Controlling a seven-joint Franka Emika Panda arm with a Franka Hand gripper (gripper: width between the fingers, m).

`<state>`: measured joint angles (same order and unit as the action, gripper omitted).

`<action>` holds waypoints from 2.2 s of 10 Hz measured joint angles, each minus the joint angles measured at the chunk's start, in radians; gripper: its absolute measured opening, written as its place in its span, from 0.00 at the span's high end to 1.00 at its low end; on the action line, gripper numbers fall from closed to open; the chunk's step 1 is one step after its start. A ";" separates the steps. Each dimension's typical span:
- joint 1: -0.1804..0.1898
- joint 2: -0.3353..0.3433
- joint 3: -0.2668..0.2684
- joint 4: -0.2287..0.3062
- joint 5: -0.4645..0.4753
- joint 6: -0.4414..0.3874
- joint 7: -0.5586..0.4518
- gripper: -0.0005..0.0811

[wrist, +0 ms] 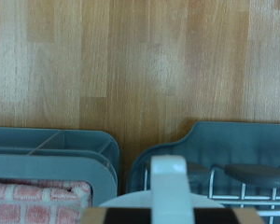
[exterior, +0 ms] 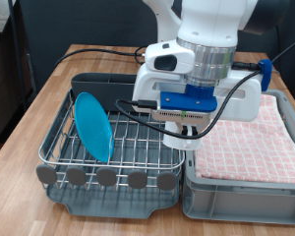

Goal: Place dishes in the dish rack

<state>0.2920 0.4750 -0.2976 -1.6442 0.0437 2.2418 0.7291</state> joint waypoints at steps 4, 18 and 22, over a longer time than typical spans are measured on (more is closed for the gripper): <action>-0.008 0.029 0.000 0.011 0.016 0.029 -0.015 0.90; -0.067 0.190 0.027 0.139 0.097 0.002 -0.081 0.90; -0.078 0.229 0.027 0.163 0.098 -0.001 -0.086 0.90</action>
<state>0.2143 0.7043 -0.2702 -1.4813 0.1420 2.2413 0.6427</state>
